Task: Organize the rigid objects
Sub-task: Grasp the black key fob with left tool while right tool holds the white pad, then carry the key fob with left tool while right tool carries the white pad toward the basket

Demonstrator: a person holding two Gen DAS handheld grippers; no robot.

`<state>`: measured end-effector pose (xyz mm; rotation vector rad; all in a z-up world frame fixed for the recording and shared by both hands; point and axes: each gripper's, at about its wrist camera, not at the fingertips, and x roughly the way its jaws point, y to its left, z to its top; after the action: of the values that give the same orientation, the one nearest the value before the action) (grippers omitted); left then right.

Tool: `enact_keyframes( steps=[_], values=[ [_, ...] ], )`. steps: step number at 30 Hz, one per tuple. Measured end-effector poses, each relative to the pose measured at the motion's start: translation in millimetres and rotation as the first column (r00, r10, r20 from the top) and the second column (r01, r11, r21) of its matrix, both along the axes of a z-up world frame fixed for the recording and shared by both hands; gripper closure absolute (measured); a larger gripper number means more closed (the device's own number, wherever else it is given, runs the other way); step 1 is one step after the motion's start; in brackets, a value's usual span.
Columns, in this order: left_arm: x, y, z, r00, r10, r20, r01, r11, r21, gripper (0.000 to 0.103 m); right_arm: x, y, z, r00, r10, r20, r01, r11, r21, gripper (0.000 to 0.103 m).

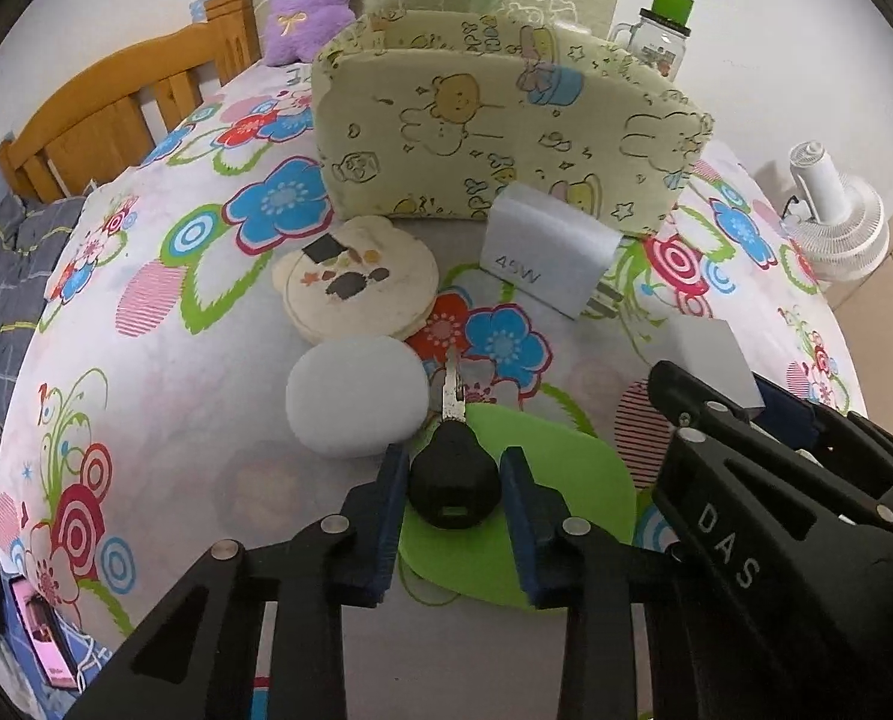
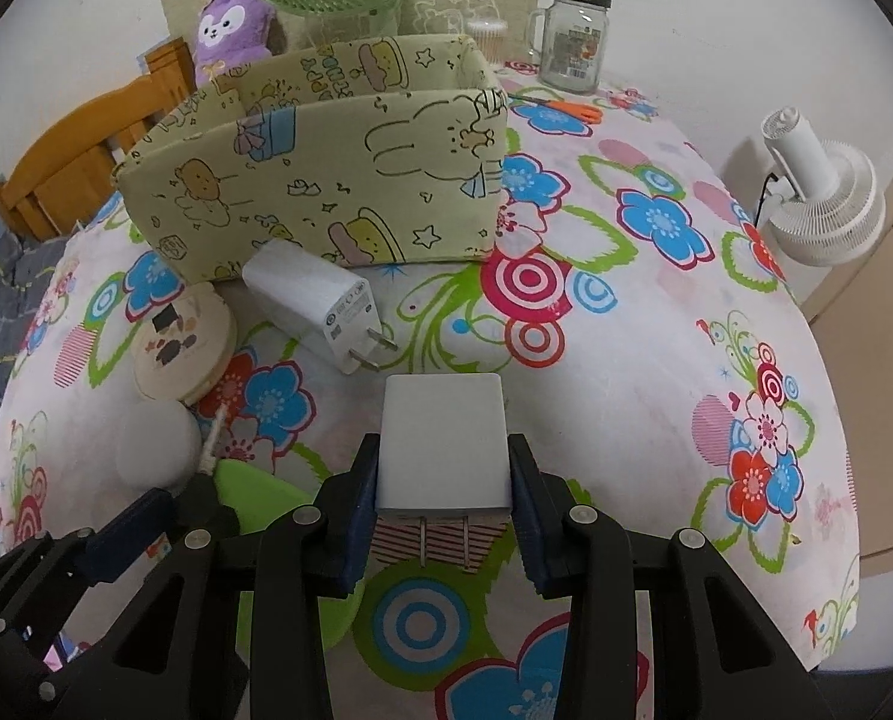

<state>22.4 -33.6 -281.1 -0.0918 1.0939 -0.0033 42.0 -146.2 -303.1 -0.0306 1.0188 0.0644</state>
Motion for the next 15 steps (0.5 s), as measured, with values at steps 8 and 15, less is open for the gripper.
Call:
enact_keyframes(
  steps=[8, 15],
  values=[
    [3.6, -7.5, 16.9, 0.998, -0.036, 0.057, 0.034, 0.999, 0.030, 0.072, 0.7, -5.1, 13.3, 1.000, -0.022, 0.017, 0.022, 1.000, 0.016, 0.060],
    [8.2, -13.7, 38.9, 0.992, -0.063, 0.110, 0.057, 0.997, 0.051, 0.072, 3.2, -12.9, 35.5, 0.997, -0.046, 0.057, 0.044, 0.999, 0.027, 0.060]
  ],
)
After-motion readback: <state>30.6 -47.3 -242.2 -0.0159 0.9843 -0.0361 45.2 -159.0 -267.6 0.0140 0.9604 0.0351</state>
